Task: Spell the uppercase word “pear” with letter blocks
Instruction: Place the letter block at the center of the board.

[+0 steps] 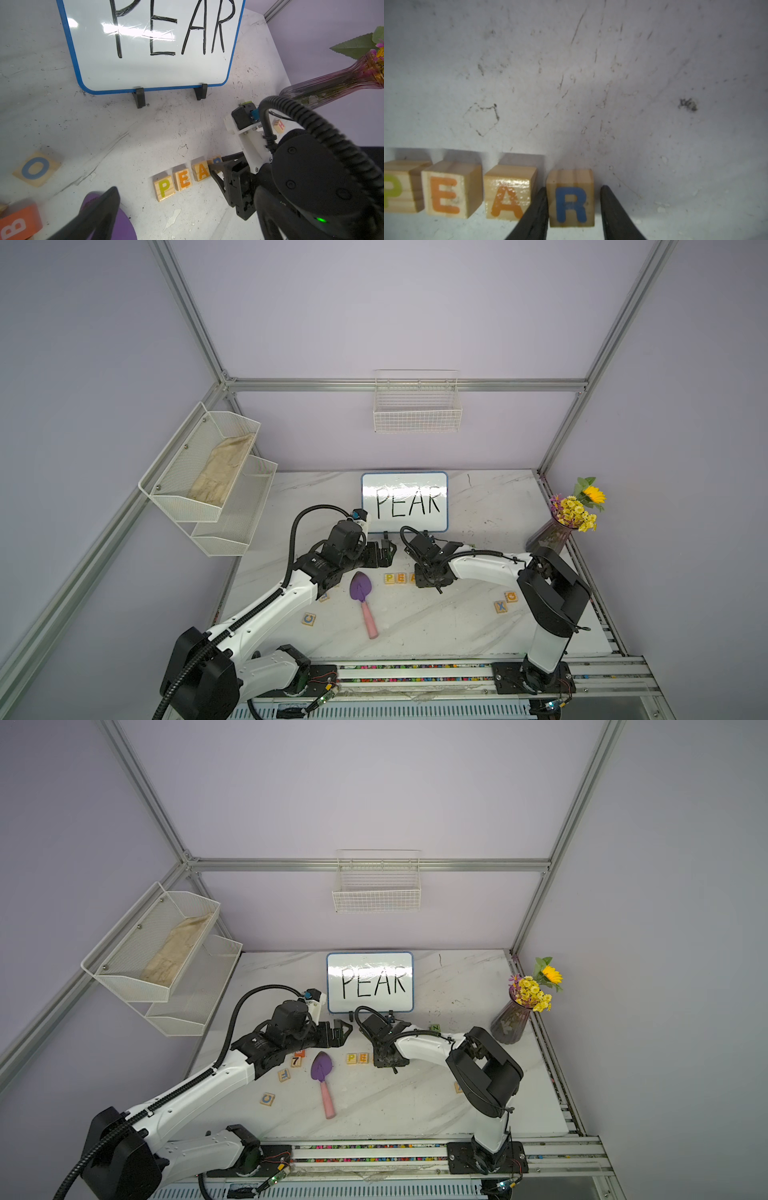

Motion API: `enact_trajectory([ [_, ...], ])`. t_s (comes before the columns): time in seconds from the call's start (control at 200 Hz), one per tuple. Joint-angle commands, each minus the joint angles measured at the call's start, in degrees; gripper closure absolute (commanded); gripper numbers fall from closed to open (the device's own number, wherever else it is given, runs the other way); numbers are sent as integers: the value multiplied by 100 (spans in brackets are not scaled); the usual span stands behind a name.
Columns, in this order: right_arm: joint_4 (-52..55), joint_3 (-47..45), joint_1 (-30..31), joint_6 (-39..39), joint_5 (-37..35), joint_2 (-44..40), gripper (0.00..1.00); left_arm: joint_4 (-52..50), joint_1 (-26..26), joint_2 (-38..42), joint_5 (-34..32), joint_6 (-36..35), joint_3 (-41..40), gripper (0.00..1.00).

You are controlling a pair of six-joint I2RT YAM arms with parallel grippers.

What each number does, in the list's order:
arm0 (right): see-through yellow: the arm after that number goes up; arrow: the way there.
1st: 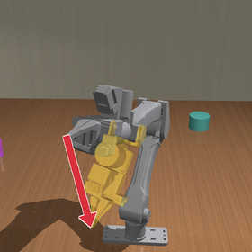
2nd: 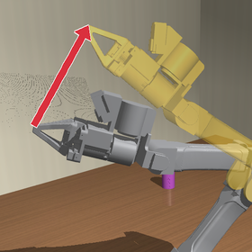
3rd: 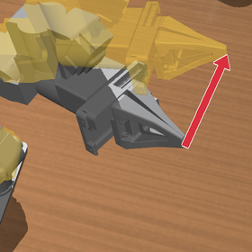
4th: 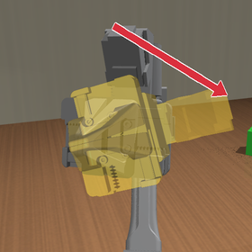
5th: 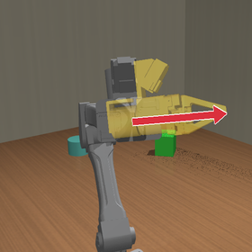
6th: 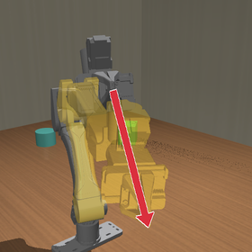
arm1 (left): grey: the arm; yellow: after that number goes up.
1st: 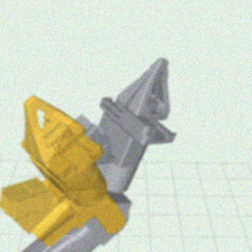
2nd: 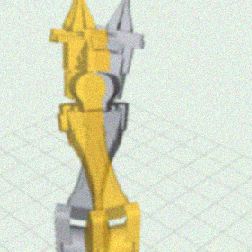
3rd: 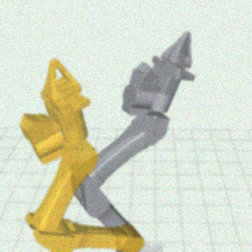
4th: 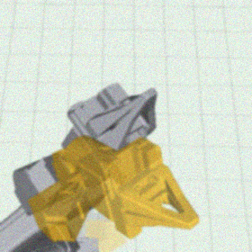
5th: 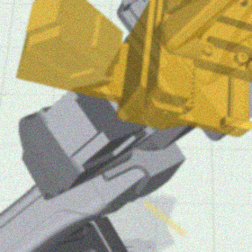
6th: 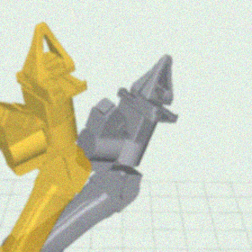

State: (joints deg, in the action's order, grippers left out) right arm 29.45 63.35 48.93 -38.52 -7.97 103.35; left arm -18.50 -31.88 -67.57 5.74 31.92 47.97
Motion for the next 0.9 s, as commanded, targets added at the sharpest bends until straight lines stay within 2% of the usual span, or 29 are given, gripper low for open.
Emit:
enact_trajectory([
  [0.0,254,11,37,-47,-139,-100,56,167,32,69,46,-37,-202,0],
  [0.58,184,89,38,-32,-33,-438,53,168,31,66,24,-37,-228,0],
  [0.755,346,342,30,179,-438,-905,38,193,32,78,-38,-93,-132,0],
  [0.89,434,665,-69,733,-1133,-1272,20,284,44,-12,-196,-274,106,0],
])
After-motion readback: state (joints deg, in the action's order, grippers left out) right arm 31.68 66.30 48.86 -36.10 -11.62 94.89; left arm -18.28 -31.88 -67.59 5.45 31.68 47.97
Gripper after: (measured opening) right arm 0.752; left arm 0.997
